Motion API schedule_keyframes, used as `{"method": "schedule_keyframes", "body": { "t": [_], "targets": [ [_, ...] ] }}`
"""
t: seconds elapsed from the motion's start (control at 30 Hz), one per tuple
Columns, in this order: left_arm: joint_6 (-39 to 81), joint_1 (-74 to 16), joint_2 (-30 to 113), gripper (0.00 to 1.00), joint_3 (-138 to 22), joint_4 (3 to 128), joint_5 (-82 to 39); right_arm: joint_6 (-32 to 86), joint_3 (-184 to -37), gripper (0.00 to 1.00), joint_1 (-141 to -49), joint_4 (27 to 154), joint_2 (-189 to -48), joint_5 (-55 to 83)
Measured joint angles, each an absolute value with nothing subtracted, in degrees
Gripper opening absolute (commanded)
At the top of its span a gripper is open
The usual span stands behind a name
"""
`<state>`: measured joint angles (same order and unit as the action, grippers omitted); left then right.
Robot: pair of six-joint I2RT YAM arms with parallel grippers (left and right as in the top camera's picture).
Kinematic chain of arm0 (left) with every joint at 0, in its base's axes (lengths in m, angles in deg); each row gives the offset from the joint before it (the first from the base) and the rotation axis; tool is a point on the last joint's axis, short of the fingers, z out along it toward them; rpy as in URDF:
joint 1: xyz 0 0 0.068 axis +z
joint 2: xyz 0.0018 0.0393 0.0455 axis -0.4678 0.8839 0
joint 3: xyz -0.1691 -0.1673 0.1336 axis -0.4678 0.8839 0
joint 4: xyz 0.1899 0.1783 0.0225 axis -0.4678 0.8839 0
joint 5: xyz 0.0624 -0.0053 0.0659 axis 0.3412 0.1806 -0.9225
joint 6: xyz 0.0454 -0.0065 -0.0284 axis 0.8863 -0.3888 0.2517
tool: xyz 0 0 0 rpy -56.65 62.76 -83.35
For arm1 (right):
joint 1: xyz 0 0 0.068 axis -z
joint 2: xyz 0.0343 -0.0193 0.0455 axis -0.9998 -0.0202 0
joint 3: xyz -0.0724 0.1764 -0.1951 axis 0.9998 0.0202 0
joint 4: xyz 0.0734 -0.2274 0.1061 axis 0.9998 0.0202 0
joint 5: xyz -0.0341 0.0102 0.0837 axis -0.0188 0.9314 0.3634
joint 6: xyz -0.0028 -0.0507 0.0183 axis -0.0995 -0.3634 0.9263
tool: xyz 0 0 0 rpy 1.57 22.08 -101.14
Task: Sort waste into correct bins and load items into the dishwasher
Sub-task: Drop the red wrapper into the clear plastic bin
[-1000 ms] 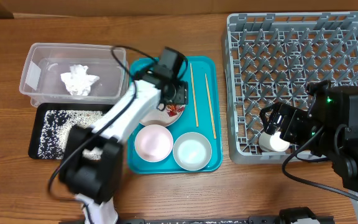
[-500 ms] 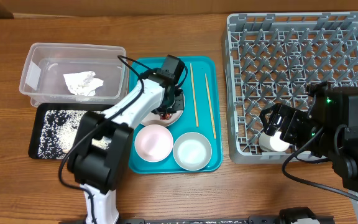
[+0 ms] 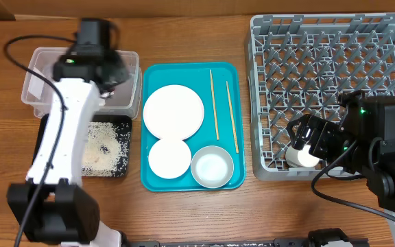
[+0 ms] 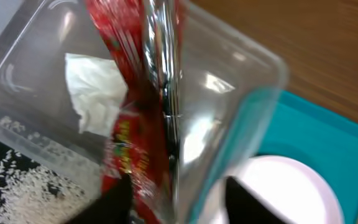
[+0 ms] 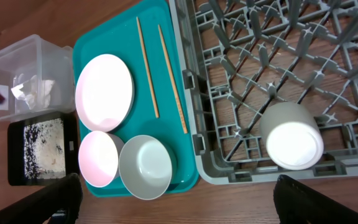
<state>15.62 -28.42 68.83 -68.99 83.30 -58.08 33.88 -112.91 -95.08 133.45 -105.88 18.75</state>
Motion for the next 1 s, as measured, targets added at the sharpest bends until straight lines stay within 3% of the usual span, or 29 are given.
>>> {"method": "schedule_keyframes", "body": {
  "t": [0.07, 0.27, 0.37, 0.43, 0.47, 0.5, 0.53, 0.77, 1.0],
  "targets": [
    [17.26, -26.52, 70.43, 0.9, -68.88, 82.86, -57.16, 33.88, -112.91, 1.0, -95.08, 133.47, -105.88, 18.71],
    [23.79, -25.91, 71.5, 0.68, -69.9, 87.04, -53.14, 33.88, -112.91, 1.0, -95.08, 133.45, -105.88, 18.73],
    [27.88, -26.98, 71.15, 0.66, -73.51, 93.36, -50.5, 33.91, -112.91, 1.0, -95.08, 133.38, -105.88, 18.75],
    [30.04, -28.88, 69.56, 0.67, -76.18, 97.11, -49.82, 33.88, -112.91, 1.0, -95.11, 133.32, -105.88, 18.73],
    [30.9, -30.44, 67.87, 0.72, -77.31, 98.82, -49.77, 33.88, -112.91, 1.0, -95.08, 133.27, -105.88, 18.71],
    [31.35, -31.66, 66.56, 0.82, -77.99, 99.72, -49.8, 33.88, -112.91, 1.0, -95.11, 133.21, -105.88, 18.73],
    [32.34, -33.76, 64.05, 1.0, -78.56, 100.79, -50.12, 33.88, -112.91, 1.0, -95.11, 133.27, -105.88, 18.73],
    [32.08, -46.92, 46.23, 1.0, -80.31, 107.76, -55.89, 33.88, -112.91, 1.0, -95.08, 133.21, -105.88, 18.73],
    [32.01, -50.61, 36.57, 1.0, -80.72, 109.4, -56.75, 33.88, -112.91, 1.0, -95.08, 133.25, -105.88, 18.71]
  ]
}}
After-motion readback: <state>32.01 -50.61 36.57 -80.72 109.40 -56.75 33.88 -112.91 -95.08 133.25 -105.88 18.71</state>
